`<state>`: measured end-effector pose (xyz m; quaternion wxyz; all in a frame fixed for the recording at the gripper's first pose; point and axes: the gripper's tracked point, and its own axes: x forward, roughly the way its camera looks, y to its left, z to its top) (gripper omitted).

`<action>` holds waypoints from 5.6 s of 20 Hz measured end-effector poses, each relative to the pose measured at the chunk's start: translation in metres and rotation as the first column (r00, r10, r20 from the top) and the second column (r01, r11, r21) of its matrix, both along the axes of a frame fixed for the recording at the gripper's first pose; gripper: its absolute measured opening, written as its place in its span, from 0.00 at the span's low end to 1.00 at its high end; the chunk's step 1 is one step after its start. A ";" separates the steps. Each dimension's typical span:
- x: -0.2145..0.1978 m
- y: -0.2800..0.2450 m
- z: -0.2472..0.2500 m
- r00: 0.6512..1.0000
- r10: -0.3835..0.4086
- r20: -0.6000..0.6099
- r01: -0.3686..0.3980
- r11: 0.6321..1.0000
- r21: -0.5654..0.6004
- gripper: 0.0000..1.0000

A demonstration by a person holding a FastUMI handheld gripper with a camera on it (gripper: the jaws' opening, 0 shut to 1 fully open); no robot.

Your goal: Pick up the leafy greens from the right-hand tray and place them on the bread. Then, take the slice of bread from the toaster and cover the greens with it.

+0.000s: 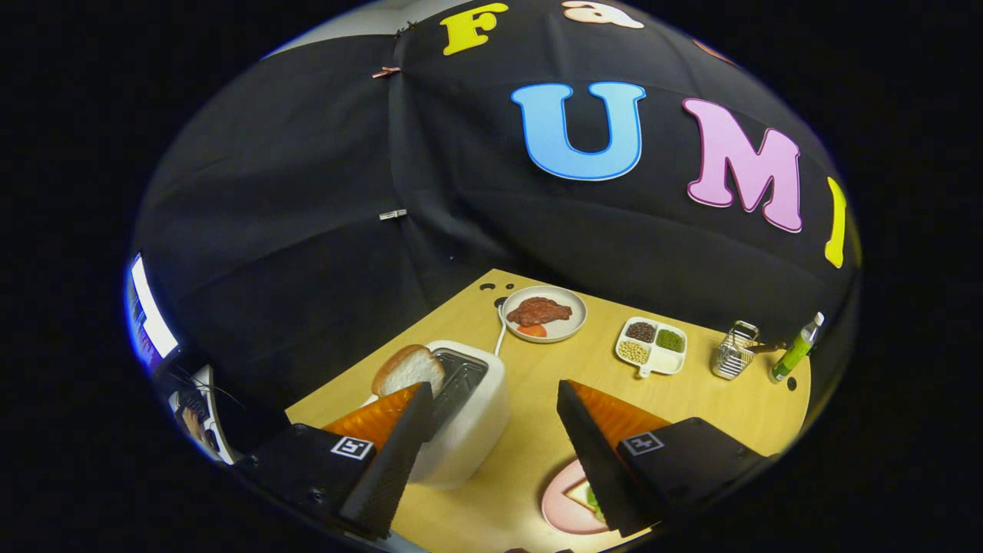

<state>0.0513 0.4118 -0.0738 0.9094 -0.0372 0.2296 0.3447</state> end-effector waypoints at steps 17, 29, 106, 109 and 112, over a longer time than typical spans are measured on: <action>0.000 0.128 -0.090 0.995 0.029 -0.098 -0.044 0.987 -0.151 0.99; 0.009 0.110 -0.100 0.985 -0.107 -0.135 0.079 0.977 -0.200 0.19; 0.059 -0.366 -0.022 0.855 -0.515 0.063 0.512 0.857 0.060 0.99; 0.045 -0.395 0.036 0.800 -0.585 0.138 0.569 0.811 0.136 0.99; 0.024 -0.426 0.078 0.729 -0.652 0.209 0.628 0.758 0.175 0.99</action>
